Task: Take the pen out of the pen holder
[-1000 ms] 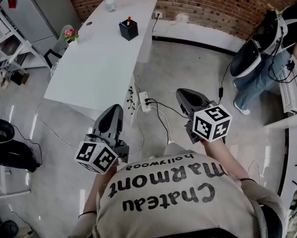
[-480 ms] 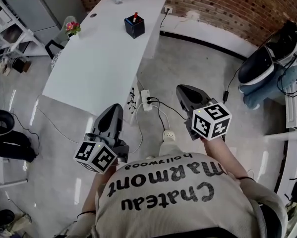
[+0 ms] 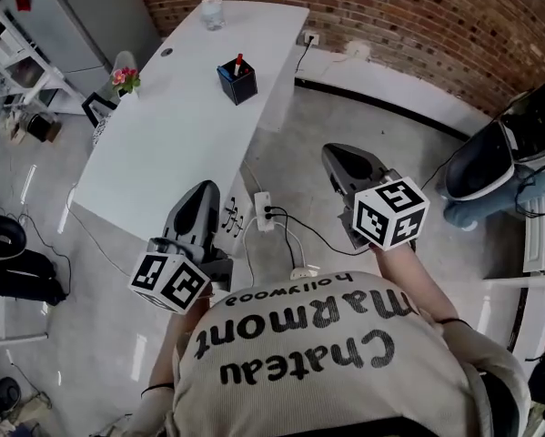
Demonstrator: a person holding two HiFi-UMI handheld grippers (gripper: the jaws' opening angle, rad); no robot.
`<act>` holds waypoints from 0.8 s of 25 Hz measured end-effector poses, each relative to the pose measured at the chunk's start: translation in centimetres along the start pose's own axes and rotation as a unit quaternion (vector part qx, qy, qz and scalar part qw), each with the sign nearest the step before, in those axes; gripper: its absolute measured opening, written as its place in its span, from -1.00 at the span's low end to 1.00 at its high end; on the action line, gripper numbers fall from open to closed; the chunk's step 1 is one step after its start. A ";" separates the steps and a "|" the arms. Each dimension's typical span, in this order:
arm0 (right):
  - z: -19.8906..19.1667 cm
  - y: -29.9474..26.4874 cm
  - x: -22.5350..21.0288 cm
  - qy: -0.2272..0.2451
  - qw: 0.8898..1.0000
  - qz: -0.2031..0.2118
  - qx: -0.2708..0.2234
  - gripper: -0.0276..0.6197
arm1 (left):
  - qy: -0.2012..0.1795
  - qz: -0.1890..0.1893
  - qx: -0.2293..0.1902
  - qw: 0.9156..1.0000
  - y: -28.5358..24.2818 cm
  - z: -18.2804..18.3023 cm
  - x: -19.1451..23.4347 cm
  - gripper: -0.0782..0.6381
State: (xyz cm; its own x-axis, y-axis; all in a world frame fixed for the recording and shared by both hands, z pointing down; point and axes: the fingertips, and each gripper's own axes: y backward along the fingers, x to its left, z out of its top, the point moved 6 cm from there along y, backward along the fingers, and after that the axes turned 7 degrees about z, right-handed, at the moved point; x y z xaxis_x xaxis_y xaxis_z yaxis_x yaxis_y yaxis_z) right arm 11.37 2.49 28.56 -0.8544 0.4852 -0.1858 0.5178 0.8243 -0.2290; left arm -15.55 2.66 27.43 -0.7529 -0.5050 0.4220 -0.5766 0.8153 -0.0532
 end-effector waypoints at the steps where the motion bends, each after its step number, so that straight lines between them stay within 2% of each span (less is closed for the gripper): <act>1: 0.6 -0.2 -0.7 0.004 1.000 0.007 -0.003 -0.91 | -0.004 0.003 -0.008 1.000 -0.7 0.3 -0.2 -0.78; 5: 1.3 -1.2 -3.2 0.015 0.999 0.034 -0.001 -0.91 | -0.002 0.024 -0.016 1.000 -2.5 -0.3 -0.7 -0.78; 12: -2.0 -3.4 -5.8 -0.014 0.998 0.052 0.038 -0.91 | 0.026 0.056 0.016 0.998 -4.5 -3.1 0.2 -0.78; 20: -3.5 -8.2 -8.1 -0.028 0.996 0.052 0.072 -0.91 | 0.046 0.063 0.032 0.996 -8.6 -3.5 3.6 -0.78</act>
State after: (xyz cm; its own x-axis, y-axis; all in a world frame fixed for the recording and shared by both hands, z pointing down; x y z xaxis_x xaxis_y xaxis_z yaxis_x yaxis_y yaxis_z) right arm 13.87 -7.23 35.26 -0.7945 0.5454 -0.2670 0.6072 0.7184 -0.3395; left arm -12.24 -5.16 32.55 -0.7898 -0.3701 0.4892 -0.5010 0.8493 -0.1665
